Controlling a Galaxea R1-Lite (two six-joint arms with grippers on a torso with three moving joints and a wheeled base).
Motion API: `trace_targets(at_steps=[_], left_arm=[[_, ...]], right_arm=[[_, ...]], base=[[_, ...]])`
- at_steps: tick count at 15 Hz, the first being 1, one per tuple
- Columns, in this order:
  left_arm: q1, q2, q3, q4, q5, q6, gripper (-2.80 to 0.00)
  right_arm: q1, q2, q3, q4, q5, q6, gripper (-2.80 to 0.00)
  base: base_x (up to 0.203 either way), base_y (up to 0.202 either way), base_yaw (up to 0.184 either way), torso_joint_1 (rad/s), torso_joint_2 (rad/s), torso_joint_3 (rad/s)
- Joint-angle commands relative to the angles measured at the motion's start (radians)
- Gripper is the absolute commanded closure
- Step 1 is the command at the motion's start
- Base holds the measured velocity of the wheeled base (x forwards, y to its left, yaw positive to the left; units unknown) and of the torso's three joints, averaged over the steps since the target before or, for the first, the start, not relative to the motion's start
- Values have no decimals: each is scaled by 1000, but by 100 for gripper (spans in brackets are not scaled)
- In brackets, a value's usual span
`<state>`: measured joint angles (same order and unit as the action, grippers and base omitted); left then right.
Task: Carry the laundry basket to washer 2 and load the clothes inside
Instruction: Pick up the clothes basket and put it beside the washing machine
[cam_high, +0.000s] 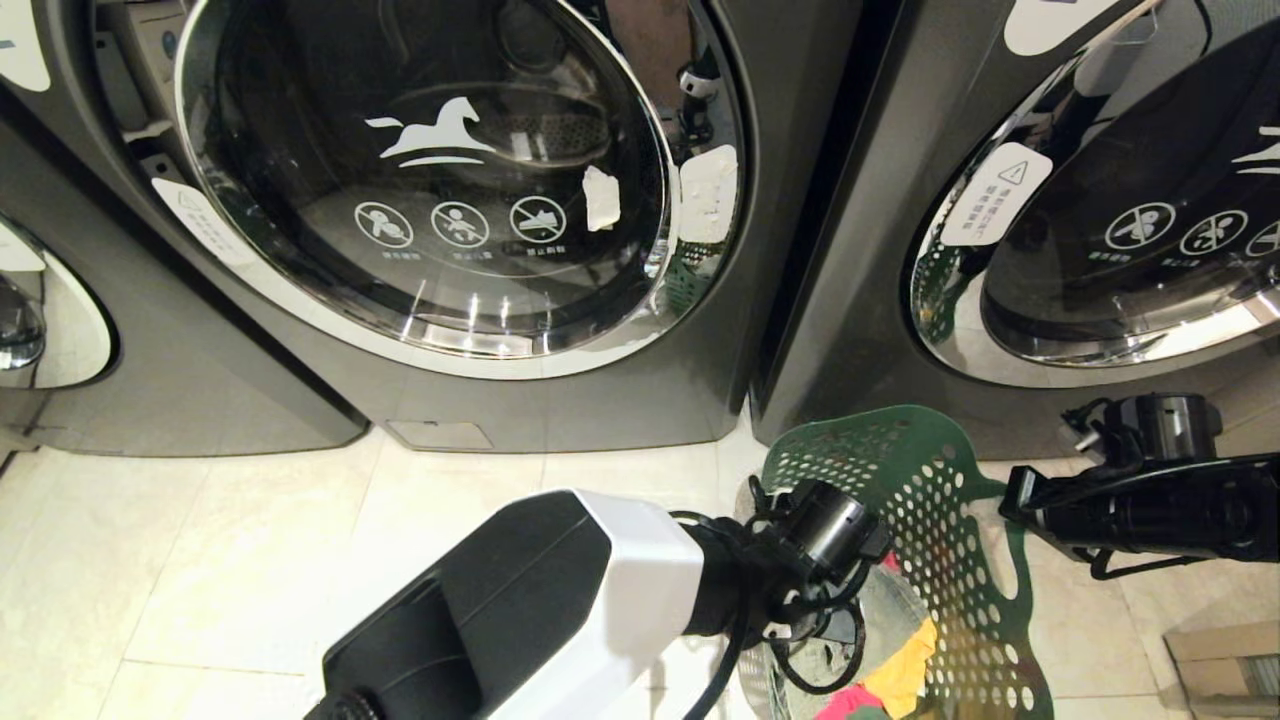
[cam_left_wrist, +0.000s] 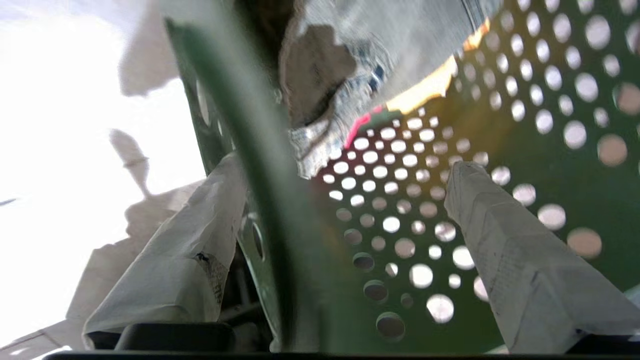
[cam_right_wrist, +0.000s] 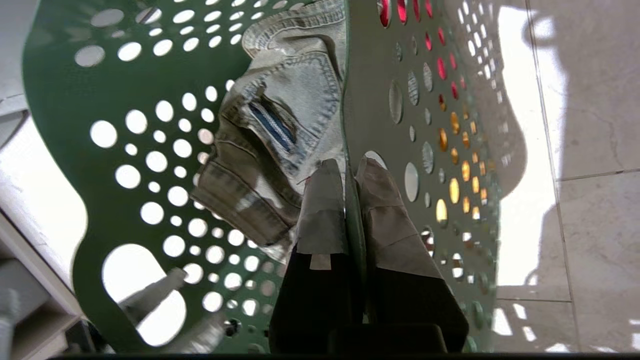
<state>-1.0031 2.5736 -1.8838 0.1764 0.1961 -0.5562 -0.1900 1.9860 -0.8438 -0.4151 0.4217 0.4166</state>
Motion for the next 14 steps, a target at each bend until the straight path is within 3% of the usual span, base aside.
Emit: trace_targets(at_steps=[1, 5, 8, 14], left_arm=[[23, -1, 0, -4, 27, -8, -280], [28, -13, -1, -26, 88, -19, -280], [28, -56, -1, -61, 77, -50, -280], [18, -115, 0, -74, -119, -114, -280]], right_arm=[[-8, 18, -9, -2, 2, -12, 0], [-19, 45, -11, 4, 2, -48, 0], [-23, 48, -12, 4, 3, -62, 0], [-25, 56, -13, 2, 8, -68, 0]], base=[[0, 0, 0, 0, 0, 0], [0, 0, 0, 0, 0, 0], [0, 0, 0, 0, 0, 0], [0, 0, 0, 0, 0, 0]])
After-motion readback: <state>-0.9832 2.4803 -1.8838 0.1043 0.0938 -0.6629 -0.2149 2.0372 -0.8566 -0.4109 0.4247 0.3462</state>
